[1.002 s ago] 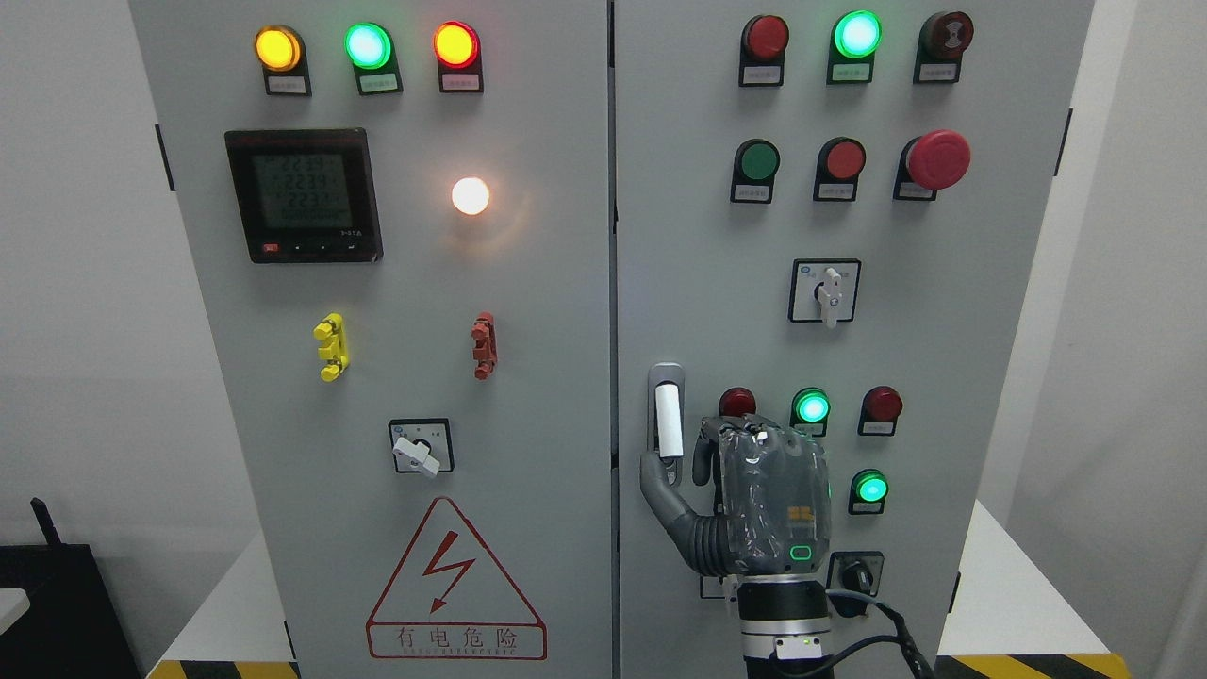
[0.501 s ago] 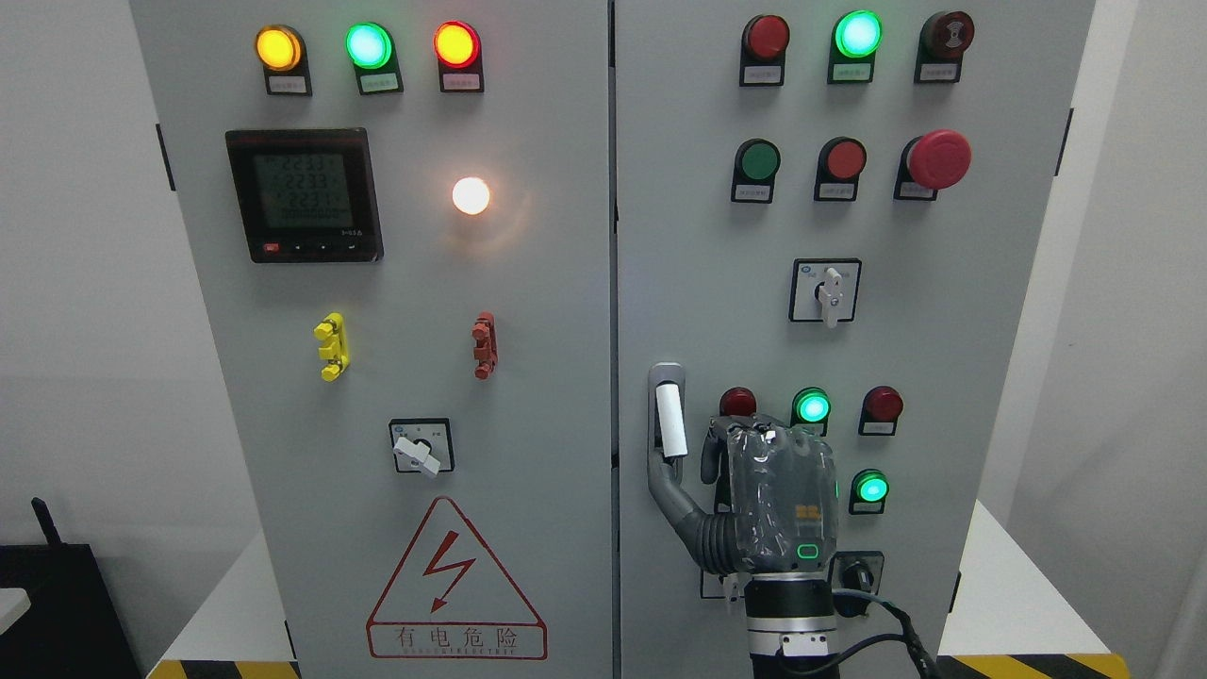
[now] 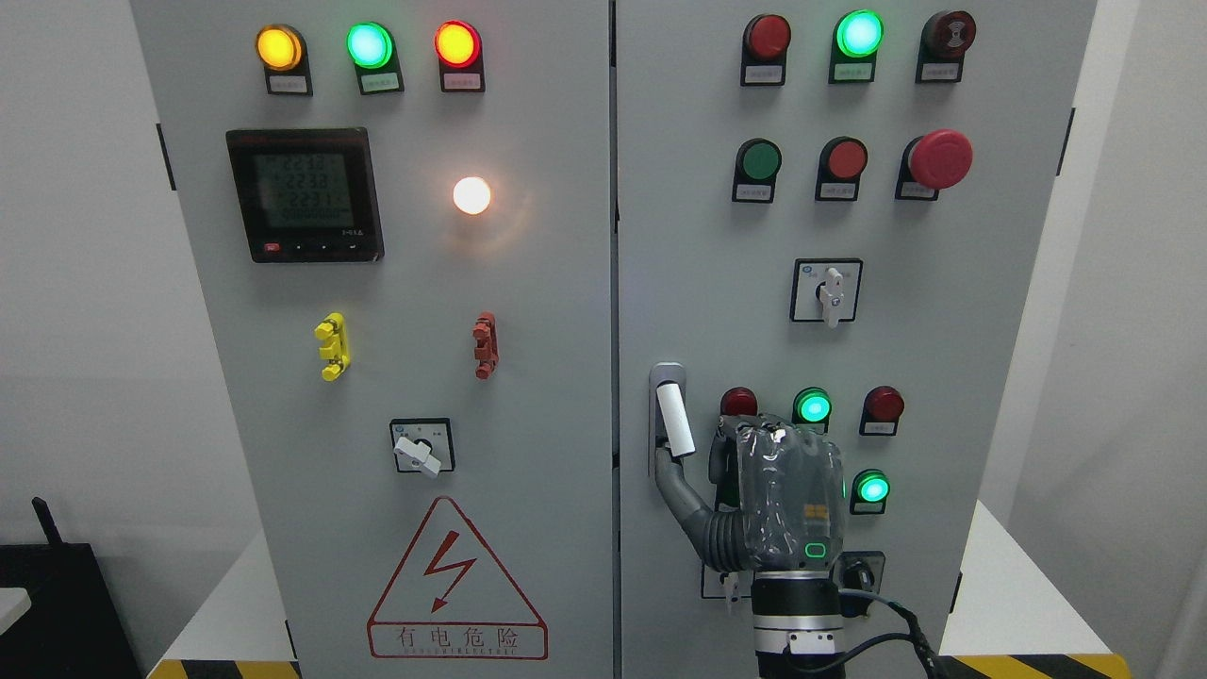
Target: Release door handle
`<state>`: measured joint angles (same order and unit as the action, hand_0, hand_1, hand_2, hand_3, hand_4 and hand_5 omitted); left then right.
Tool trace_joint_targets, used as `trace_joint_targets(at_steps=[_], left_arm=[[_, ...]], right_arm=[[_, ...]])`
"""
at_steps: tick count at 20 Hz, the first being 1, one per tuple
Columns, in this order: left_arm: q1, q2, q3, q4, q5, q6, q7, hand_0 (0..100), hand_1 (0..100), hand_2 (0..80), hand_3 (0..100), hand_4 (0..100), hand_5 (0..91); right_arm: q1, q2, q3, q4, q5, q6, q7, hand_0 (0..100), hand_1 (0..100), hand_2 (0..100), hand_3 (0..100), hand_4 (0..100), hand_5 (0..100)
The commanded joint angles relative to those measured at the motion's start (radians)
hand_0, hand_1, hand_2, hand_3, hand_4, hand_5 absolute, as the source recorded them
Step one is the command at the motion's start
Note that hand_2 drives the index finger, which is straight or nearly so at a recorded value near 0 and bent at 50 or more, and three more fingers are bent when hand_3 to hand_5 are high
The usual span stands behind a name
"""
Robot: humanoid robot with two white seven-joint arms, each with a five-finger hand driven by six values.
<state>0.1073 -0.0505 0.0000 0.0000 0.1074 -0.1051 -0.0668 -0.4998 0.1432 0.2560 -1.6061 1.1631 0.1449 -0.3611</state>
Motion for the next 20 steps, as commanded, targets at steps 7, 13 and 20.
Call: trace_joint_targets(at_steps=[7,13,20], left_arm=[[0.0,0.0,-0.014,0.02,0.0,-0.001,-0.001,12,39,0.0,0,0,0.0],[0.0,0.0,-0.014,0.02,0.0,-0.001,-0.001,12,39,0.0,0,0,0.0],[0.0,0.0,-0.014,0.02,0.0,-0.001,-0.001,12,39,0.0,0,0,0.0]], right_arm=[[0.004,0.004,-0.015,-0.006,-0.008,-0.005,-0.021,40,56,89,100,91,100],[0.01,0.004,-0.015,-0.018,-0.008,-0.007,-0.021,40,56,89,100,92,100],[0.02,0.003,-0.02,-0.028,-0.008,-0.01,-0.029,40,57,89,100,92,100]])
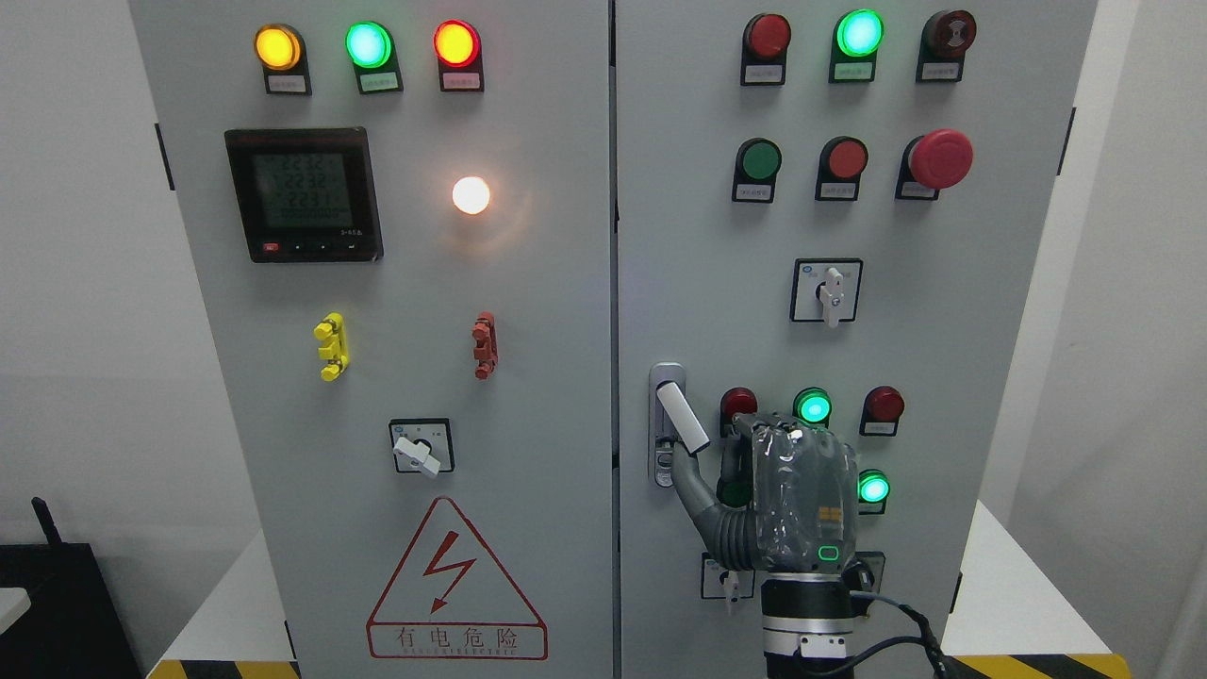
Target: Release door handle
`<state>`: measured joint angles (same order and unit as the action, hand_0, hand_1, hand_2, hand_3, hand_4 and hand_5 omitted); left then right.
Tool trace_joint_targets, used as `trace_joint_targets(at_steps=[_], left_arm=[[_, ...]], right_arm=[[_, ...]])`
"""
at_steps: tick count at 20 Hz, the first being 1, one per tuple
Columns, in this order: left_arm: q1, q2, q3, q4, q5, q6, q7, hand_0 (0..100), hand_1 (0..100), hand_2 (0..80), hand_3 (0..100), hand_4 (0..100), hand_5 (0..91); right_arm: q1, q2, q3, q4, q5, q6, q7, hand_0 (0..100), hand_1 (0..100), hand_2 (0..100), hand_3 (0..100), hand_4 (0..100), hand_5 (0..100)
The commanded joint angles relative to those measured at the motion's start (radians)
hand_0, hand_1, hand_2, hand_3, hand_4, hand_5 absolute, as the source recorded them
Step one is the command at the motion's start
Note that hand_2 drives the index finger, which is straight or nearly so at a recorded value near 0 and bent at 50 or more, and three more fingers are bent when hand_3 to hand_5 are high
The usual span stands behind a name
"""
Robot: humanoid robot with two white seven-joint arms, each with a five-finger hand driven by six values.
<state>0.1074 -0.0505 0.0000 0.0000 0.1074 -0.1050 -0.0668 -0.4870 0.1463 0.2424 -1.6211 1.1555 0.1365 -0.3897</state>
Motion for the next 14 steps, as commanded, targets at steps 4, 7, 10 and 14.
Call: trace_joint_targets(at_steps=[4,7,10,14], left_arm=[[0.0,0.0,-0.014,0.02,0.0,-0.001,-0.001,12,39,0.0,0,0,0.0],[0.0,0.0,-0.014,0.02,0.0,-0.001,-0.001,12,39,0.0,0,0,0.0],[0.0,0.001,-0.014,0.02,0.0,-0.001,-0.001,12,39,0.0,0,0,0.0],[0.0,0.0,-0.014,0.02,0.0,-0.001,-0.001,12,39,0.0,0,0,0.0]], right_arm=[[0.01,-0.001,-0.008,-0.014,0.0,-0.002,0.0,40,57,89,100,92,100],[0.01,-0.001,-0.009,-0.014,0.0,-0.002,0.0,40,57,89,100,92,100],[0.008,-0.002,-0.014,-0.014,0.0,-0.003,0.0,40,57,89,100,93,100],[0.008,-0.002,-0.015,-0.014,-0.002,-0.002,0.0,38,58,89,100,93,100]])
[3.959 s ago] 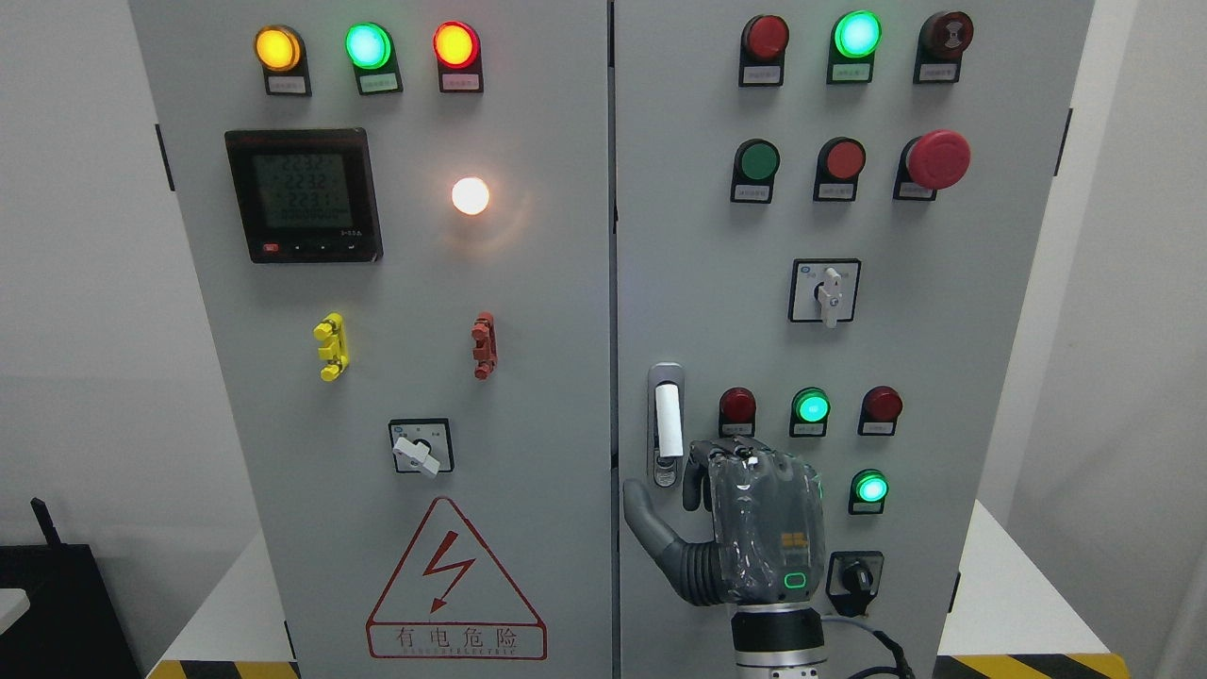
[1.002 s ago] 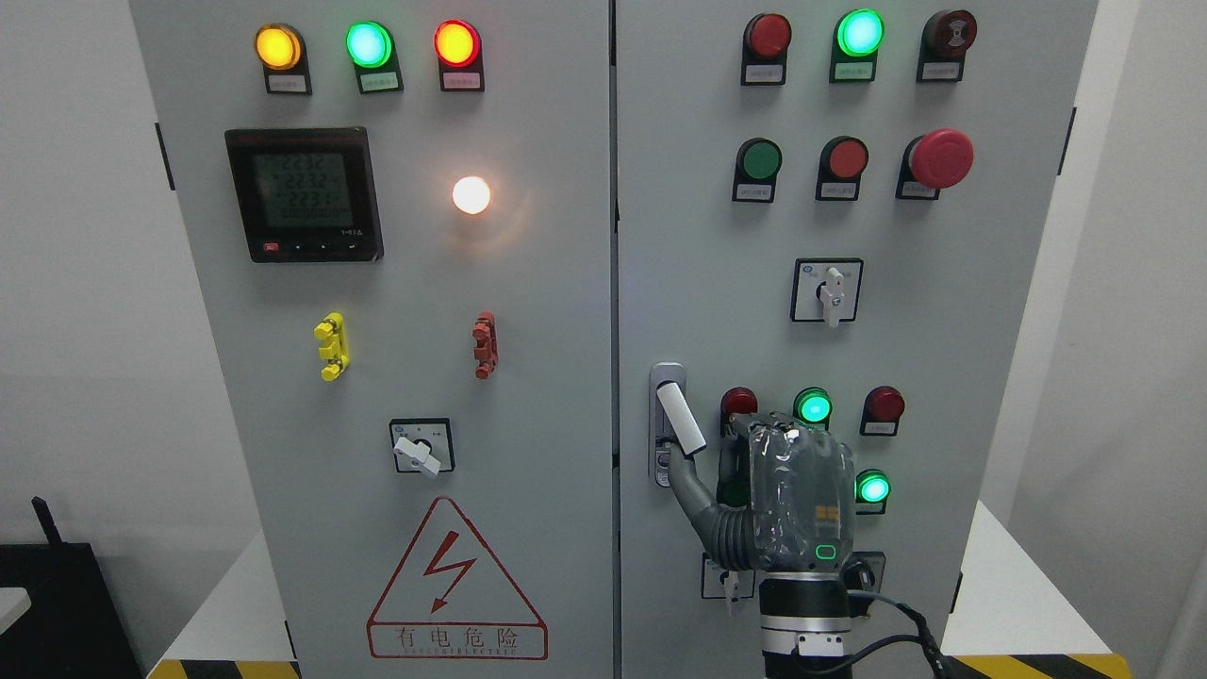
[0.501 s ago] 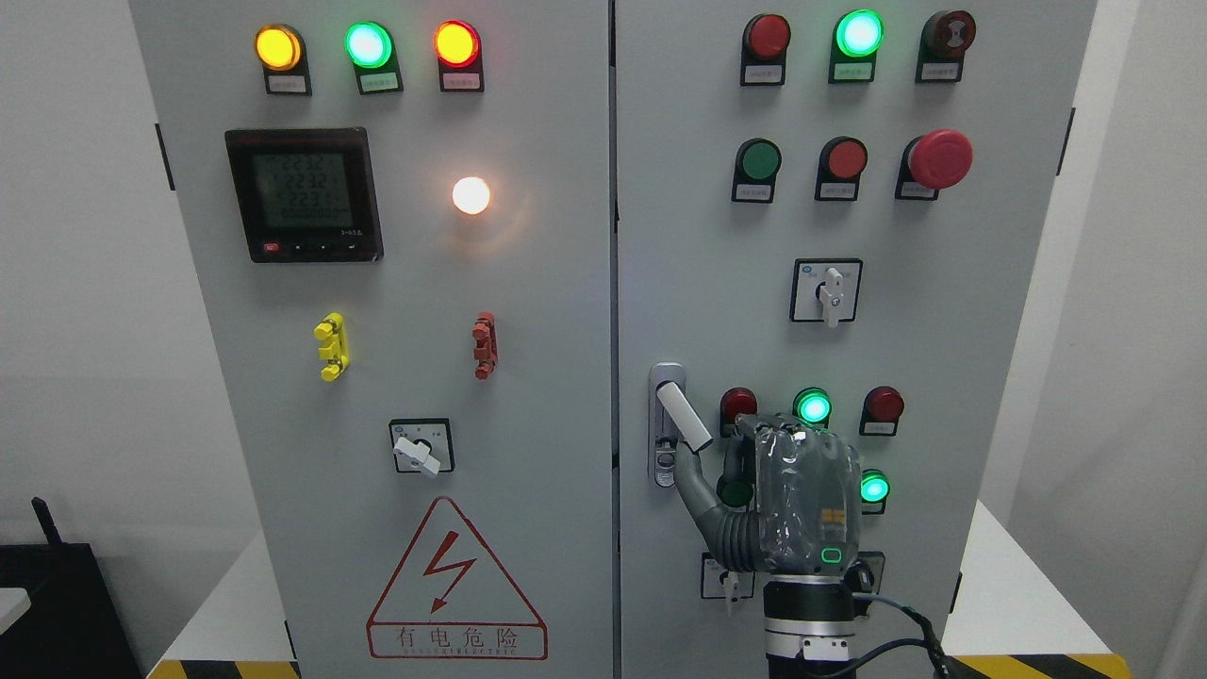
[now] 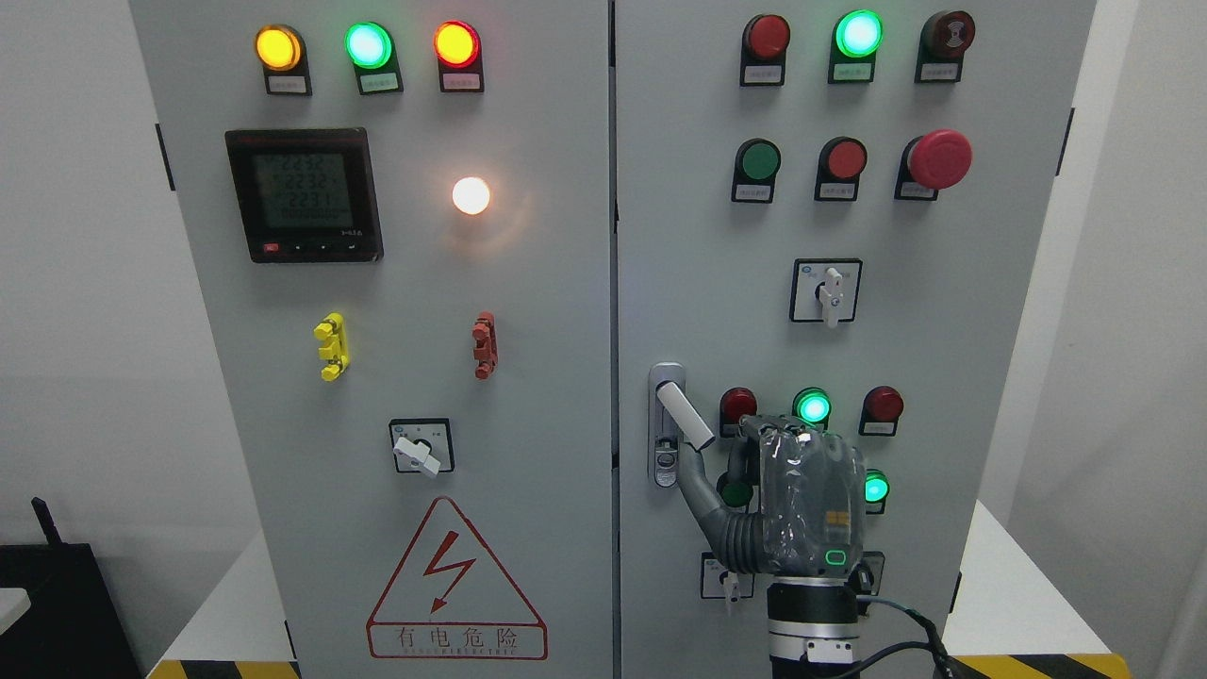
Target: Release door handle
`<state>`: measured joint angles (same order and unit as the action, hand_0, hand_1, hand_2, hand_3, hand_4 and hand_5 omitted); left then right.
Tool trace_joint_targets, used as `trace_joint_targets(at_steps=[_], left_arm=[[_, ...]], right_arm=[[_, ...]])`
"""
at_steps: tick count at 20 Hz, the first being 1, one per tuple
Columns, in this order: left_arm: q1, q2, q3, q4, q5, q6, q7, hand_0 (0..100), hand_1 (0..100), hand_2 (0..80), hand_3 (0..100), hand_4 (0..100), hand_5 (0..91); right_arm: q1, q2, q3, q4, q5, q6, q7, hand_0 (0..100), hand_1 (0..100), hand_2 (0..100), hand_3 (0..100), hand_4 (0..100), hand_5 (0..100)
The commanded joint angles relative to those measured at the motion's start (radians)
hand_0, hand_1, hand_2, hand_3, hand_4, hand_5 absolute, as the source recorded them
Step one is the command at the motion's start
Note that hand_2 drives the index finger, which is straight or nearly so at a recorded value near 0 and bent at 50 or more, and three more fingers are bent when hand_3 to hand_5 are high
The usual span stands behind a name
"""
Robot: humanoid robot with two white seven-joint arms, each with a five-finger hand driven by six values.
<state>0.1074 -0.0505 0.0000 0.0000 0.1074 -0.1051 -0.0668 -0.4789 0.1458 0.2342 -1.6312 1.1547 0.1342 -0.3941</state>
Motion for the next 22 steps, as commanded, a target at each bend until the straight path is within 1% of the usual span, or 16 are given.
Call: trace_joint_targets(at_steps=[1,9,22], left_arm=[[0.0,0.0,-0.014,0.02,0.0,-0.001,-0.001,12,39,0.0,0,0,0.0],[0.0,0.0,-0.014,0.02,0.0,-0.001,-0.001,12,39,0.0,0,0,0.0],[0.0,0.0,-0.014,0.02,0.0,-0.001,-0.001,12,39,0.0,0,0,0.0]], right_arm=[[0.0,0.0,-0.007,-0.004,-0.001,0.001,0.004,38,58,89,100,93,100],[0.0,0.0,-0.012,-0.004,-0.001,0.002,0.004,37,60,89,100,93,100],[-0.004,-0.002,-0.027,-0.007,-0.007,-0.001,0.004,40,59,90,100,93,100]])
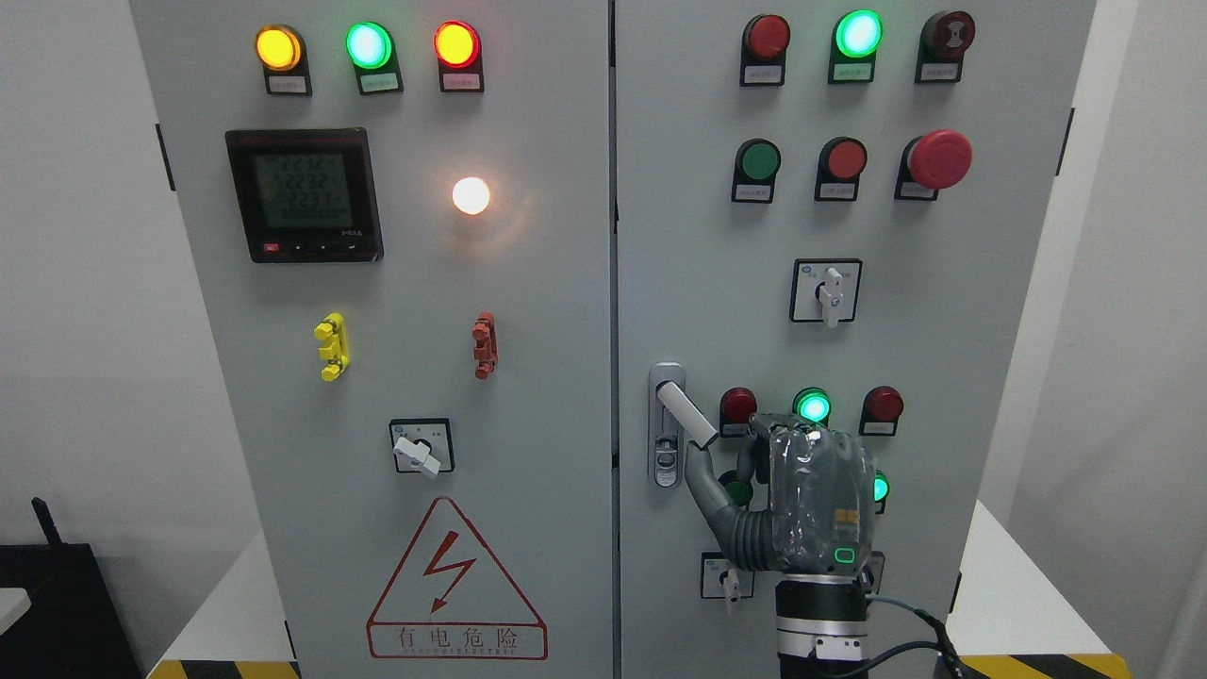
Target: Release door handle
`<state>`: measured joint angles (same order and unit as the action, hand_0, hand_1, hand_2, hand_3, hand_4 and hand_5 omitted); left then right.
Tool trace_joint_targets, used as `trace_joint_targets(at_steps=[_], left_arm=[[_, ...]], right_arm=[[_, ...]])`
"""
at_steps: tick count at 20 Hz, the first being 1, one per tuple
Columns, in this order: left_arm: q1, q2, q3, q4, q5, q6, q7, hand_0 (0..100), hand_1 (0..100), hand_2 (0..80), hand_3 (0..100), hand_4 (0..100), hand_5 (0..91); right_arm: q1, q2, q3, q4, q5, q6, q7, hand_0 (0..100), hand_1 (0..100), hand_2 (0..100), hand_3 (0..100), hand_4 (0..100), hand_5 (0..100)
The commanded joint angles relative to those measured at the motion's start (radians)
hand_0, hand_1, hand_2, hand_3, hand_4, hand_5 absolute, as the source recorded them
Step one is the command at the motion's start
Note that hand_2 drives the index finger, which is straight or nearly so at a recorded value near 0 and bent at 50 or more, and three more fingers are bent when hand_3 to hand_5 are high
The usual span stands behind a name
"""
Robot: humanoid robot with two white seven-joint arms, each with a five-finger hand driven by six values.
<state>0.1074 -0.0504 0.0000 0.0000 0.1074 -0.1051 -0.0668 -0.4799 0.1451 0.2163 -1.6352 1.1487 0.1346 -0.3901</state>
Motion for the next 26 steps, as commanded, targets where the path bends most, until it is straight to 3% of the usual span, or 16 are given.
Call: trace_joint_targets(at_steps=[1,26], left_arm=[[0.0,0.0,-0.014,0.02,0.0,-0.001,-0.001,12,39,0.0,0,0,0.0],[0.0,0.0,-0.014,0.02,0.0,-0.001,-0.001,12,39,0.0,0,0,0.0]], right_arm=[[-0.003,-0.001,-0.009,-0.003,-0.001,-0.001,0.0,40,59,90,100,93,100],[-0.016,-0.002,-0.011,-0.018,-0.003,-0.004,0.0,42,58,90,100,94,100]])
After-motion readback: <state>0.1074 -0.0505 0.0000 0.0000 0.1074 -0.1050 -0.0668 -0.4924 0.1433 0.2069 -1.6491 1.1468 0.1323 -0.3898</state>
